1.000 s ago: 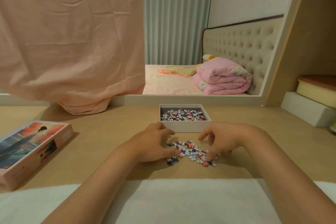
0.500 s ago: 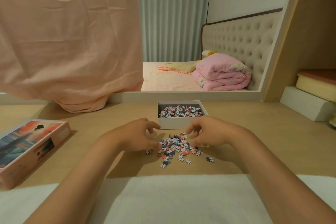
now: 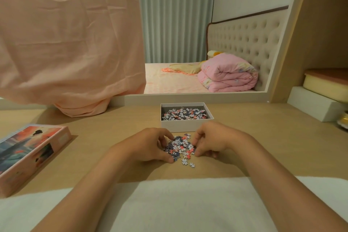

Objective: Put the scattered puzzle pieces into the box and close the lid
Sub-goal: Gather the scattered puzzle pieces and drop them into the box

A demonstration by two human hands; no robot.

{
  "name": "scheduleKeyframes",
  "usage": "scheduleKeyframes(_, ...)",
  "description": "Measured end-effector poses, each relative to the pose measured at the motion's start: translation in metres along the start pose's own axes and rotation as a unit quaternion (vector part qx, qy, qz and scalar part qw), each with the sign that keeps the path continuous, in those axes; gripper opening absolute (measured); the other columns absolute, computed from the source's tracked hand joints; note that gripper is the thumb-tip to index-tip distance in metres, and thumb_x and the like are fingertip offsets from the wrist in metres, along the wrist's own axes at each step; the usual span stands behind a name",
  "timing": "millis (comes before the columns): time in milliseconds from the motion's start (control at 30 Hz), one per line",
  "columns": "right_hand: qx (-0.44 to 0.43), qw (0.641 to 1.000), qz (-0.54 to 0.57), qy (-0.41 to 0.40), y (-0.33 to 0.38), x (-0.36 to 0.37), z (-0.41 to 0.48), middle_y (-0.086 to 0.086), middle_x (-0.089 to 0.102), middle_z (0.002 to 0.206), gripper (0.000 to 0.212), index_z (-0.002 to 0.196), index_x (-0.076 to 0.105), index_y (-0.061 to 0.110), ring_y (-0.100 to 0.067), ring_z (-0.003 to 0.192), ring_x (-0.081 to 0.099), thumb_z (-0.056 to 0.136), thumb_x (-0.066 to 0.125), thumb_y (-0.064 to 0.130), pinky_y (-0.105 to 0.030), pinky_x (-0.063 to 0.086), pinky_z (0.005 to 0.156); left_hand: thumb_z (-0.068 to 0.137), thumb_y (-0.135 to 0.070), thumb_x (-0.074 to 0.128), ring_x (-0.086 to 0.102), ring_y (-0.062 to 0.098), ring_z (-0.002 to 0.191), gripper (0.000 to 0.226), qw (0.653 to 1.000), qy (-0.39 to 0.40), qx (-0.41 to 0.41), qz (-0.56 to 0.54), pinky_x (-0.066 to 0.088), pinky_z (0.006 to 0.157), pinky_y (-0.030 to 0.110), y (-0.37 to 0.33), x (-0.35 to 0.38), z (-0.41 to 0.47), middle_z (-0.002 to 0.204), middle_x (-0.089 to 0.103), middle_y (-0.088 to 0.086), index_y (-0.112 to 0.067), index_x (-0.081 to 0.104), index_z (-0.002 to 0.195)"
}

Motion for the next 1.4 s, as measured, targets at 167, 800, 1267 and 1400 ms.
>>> scheduleKeyframes(167, -0.071, 0.994, -0.032, -0.079, 0.012, 0.001, 0.002, 0.006, 0.070, 0.101, 0.039, 0.107, 0.068, 0.031, -0.012, 0.087, 0.066, 0.074, 0.086, 0.037, -0.035, 0.057, 0.084, 0.070, -0.055, 0.080, 0.059, 0.003, 0.089, 0.071, 0.999, -0.039, -0.008, -0.001, 0.046, 0.075, 0.019, 0.011, -0.013, -0.003, 0.107, 0.056, -0.017, -0.037, 0.052, 0.132)
scheduleKeyframes(800, -0.108, 0.983, -0.095, -0.114, 0.027, 0.020, 0.024, 0.008, 0.071, 0.102, 0.029, 0.107, 0.074, 0.027, -0.008, 0.091, 0.064, 0.080, 0.081, 0.035, -0.024, 0.050, 0.080, 0.088, -0.037, 0.068, 0.053, 0.011, 0.090, 0.035, 0.989, -0.110, 0.079, 0.066, 0.038, 0.076, 0.021, 0.000, 0.006, 0.011, 0.105, 0.056, -0.003, -0.026, 0.066, 0.122)
scheduleKeyframes(1267, -0.112, 0.980, 0.052, -0.154, 0.028, 0.016, 0.028, 0.002, 0.075, 0.072, 0.013, 0.083, 0.080, 0.019, -0.013, 0.068, 0.072, 0.076, 0.084, 0.009, -0.025, 0.059, 0.064, 0.080, -0.019, 0.079, 0.060, 0.001, 0.071, 0.015, 0.981, -0.161, 0.039, -0.103, 0.043, 0.061, 0.009, 0.010, 0.001, 0.013, 0.084, 0.069, -0.009, -0.022, 0.072, 0.093)
scheduleKeyframes(1400, -0.124, 0.967, 0.136, -0.176, 0.027, -0.006, 0.027, -0.005, 0.076, 0.072, 0.015, 0.084, 0.078, 0.012, -0.020, 0.066, 0.073, 0.076, 0.082, 0.000, -0.032, 0.062, 0.067, 0.081, -0.008, 0.077, 0.064, 0.008, 0.062, 0.013, 0.957, -0.182, 0.039, -0.224, 0.052, 0.062, 0.024, 0.005, -0.010, 0.017, 0.077, 0.072, 0.001, -0.014, 0.071, 0.090)
Point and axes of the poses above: each hand's wrist, its own z-axis towards the middle knuckle, its own x-axis out of the palm, y = z × x, the point moved 4 cm from there along z, towards the middle knuckle
